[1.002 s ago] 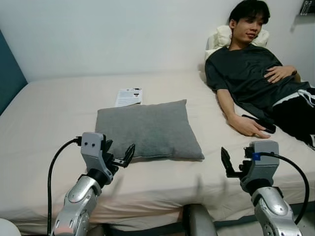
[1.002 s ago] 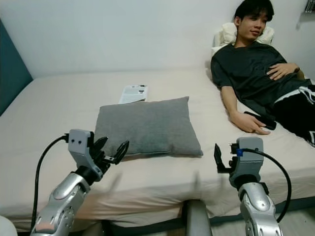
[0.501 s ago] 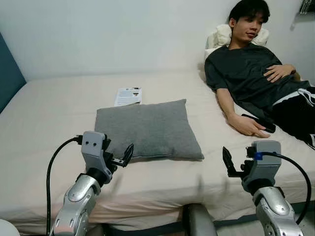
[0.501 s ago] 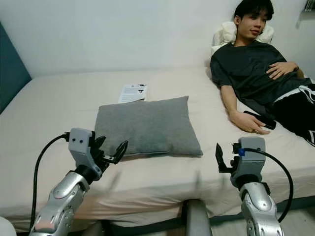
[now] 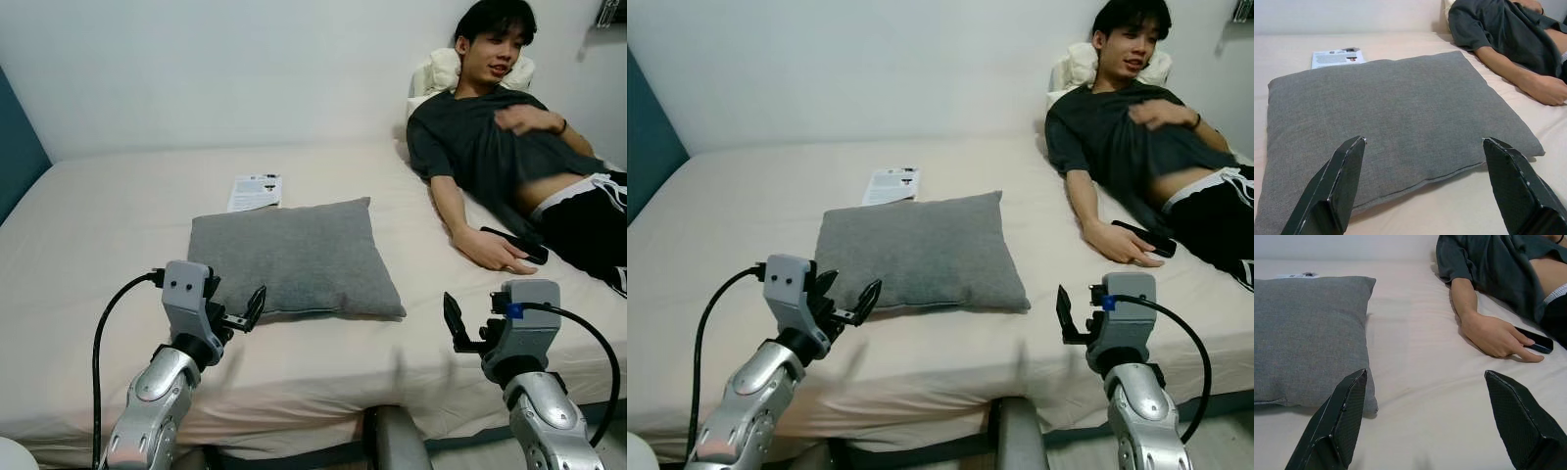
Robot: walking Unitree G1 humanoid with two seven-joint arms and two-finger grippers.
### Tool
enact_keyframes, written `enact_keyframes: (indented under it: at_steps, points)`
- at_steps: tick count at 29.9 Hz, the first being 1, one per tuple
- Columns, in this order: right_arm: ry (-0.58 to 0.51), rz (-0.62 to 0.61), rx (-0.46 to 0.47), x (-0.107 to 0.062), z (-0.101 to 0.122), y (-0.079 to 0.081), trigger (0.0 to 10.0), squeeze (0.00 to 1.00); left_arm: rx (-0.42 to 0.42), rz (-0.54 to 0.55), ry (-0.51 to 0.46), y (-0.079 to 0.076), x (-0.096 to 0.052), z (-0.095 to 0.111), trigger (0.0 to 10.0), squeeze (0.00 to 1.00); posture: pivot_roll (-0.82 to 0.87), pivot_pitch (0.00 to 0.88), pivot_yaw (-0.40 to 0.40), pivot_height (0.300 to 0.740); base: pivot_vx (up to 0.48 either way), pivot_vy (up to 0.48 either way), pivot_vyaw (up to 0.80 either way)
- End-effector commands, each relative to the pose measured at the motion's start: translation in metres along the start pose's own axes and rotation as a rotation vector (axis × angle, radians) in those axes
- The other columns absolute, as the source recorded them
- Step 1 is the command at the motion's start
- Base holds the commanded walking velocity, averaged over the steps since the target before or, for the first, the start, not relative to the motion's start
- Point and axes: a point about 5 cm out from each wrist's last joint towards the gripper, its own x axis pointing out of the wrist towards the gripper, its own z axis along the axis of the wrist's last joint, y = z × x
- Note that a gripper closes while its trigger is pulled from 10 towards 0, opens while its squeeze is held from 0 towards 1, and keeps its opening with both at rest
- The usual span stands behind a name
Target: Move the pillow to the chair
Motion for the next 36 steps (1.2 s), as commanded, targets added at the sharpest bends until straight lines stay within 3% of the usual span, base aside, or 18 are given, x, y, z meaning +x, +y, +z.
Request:
enact_keyframes:
  at_steps: [1,13,17,19,20,21,22,23,24,26,27,30,32,33,34,36]
  points:
    - [-0.008,0.009,0.012,0.002,0.002,0.003,10.0,0.0,0.026,0.001,0.004,0.003,0.001,0.001,10.0,0.0,-0.11,0.044,0.011,0.376,0.0,0.0,0.0]
    - [-0.007,0.01,0.013,0.002,0.002,0.002,10.0,0.0,0.05,0.0,0.006,0.002,0.001,0.002,10.0,0.0,-0.1,0.045,0.003,0.376,0.0,0.0,0.0]
    - [0.025,0.0,0.035,0.003,0.004,-0.001,10.0,0.0,0.189,0.069,0.007,0.017,0.003,0.007,10.0,0.0,-0.1,0.026,-0.005,0.376,0.0,0.0,0.0]
    - [0.025,0.0,0.035,0.003,0.004,-0.001,10.0,0.0,0.189,0.069,0.007,0.017,0.003,0.007,10.0,0.0,-0.1,0.026,-0.005,0.376,0.0,0.0,0.0]
    - [0.025,-0.012,0.049,0.004,0.009,-0.004,10.0,0.0,0.261,0.107,0.016,0.027,0.004,0.009,10.0,0.0,-0.11,0.031,-0.001,0.376,0.0,0.0,0.0]
    - [0.025,-0.012,0.049,0.004,0.009,-0.004,10.0,0.0,0.261,0.107,0.016,0.027,0.004,0.009,10.0,0.0,-0.11,0.031,-0.001,0.376,0.0,0.0,0.0]
    - [0.019,-0.024,0.071,0.004,0.015,-0.008,10.0,0.0,0.389,0.135,0.031,0.036,0.007,0.009,10.0,0.0,-0.13,0.035,0.005,0.376,0.0,0.0,0.0]
    - [0.019,-0.024,0.071,0.004,0.015,-0.008,10.0,0.0,0.389,0.135,0.031,0.036,0.007,0.009,10.0,0.0,-0.13,0.035,0.005,0.376,0.0,0.0,0.0]
    - [0.011,-0.031,0.083,0.003,0.02,-0.01,10.0,0.0,0.501,0.147,0.041,0.041,0.011,0.01,10.0,0.0,-0.14,0.037,0.008,0.376,0.0,0.0,0.0]
    - [0.011,-0.031,0.083,0.003,0.02,-0.01,10.0,0.0,0.501,0.147,0.041,0.041,0.011,0.01,10.0,0.0,-0.14,0.037,0.008,0.376,0.0,0.0,0.0]
    - [0.004,-0.034,0.082,0.001,0.024,-0.011,10.0,0.0,0.601,0.143,0.053,0.043,0.015,0.009,10.0,0.0,-0.15,0.044,0.014,0.376,0.0,0.0,0.0]
    - [0.004,-0.034,0.082,0.001,0.024,-0.011,10.0,0.0,0.601,0.143,0.053,0.043,0.015,0.009,10.0,0.0,-0.15,0.044,0.014,0.376,0.0,0.0,0.0]
    - [0.003,-0.041,0.078,-0.001,0.029,-0.012,10.0,0.0,0.761,0.102,0.087,0.042,0.019,0.001,10.0,0.0,-0.17,0.054,0.016,0.376,0.0,0.0,0.0]
    - [0.003,-0.041,0.078,-0.001,0.029,-0.012,10.0,0.0,0.761,0.102,0.087,0.042,0.019,0.001,10.0,0.0,-0.17,0.054,0.016,0.376,0.0,0.0,0.0]
    - [-0.007,-0.046,0.107,0.001,0.036,-0.01,10.0,0.0,0.847,0.094,0.111,0.042,0.019,-0.004,10.0,0.0,-0.17,0.093,0.018,0.376,0.0,0.0,0.0]
    - [-0.007,-0.046,0.107,0.001,0.036,-0.01,10.0,0.0,0.847,0.094,0.111,0.042,0.019,-0.004,10.0,0.0,-0.17,0.093,0.018,0.376,0.0,0.0,0.0]
